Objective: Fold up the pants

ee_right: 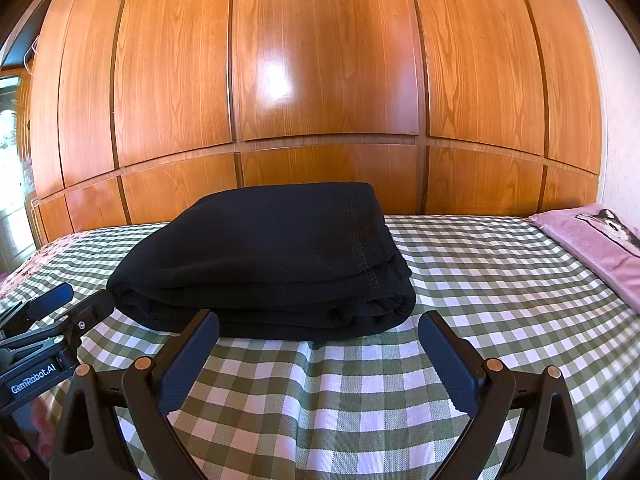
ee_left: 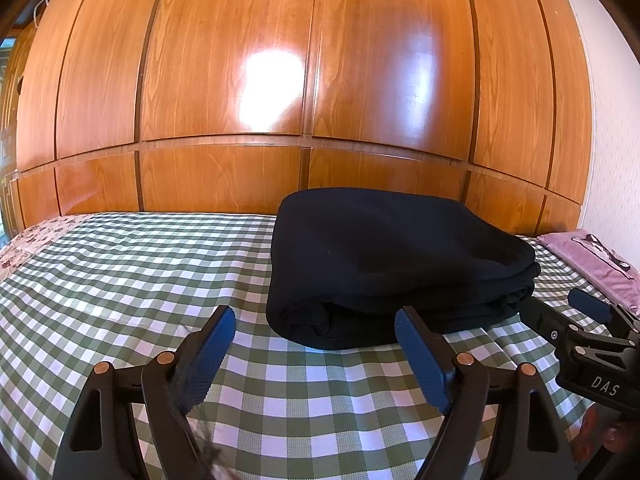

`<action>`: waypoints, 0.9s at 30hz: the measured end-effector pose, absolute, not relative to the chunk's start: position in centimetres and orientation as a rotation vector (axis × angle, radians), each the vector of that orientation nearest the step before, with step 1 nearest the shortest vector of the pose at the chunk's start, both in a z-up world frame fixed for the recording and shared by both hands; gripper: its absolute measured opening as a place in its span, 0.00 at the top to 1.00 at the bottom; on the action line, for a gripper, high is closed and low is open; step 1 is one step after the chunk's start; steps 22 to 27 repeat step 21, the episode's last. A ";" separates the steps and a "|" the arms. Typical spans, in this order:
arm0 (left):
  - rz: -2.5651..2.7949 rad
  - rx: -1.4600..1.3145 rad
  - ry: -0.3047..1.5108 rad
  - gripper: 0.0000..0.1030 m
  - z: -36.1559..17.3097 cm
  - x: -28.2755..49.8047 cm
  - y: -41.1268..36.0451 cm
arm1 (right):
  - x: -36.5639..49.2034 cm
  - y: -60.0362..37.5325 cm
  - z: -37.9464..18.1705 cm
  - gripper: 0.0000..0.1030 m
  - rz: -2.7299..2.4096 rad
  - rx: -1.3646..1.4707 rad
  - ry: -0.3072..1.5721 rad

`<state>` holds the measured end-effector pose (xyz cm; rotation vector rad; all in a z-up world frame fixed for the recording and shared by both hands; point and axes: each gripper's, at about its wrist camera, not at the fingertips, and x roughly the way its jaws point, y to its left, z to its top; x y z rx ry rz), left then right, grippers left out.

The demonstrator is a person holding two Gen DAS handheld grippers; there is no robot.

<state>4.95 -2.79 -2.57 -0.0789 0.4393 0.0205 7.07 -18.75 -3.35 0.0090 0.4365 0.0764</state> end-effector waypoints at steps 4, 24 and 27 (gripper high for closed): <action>0.021 -0.077 0.440 0.19 -2.6 5.0 -2.7 | 7.1 -18.7 -3.4 0.03 0.077 0.009 0.437; 0.002 -0.082 0.470 0.20 -2.8 5.5 -2.7 | 7.3 -18.7 -3.7 0.03 0.083 0.008 0.453; 0.002 -0.082 0.470 0.20 -2.8 5.5 -2.7 | 7.3 -18.7 -3.7 0.03 0.083 0.008 0.453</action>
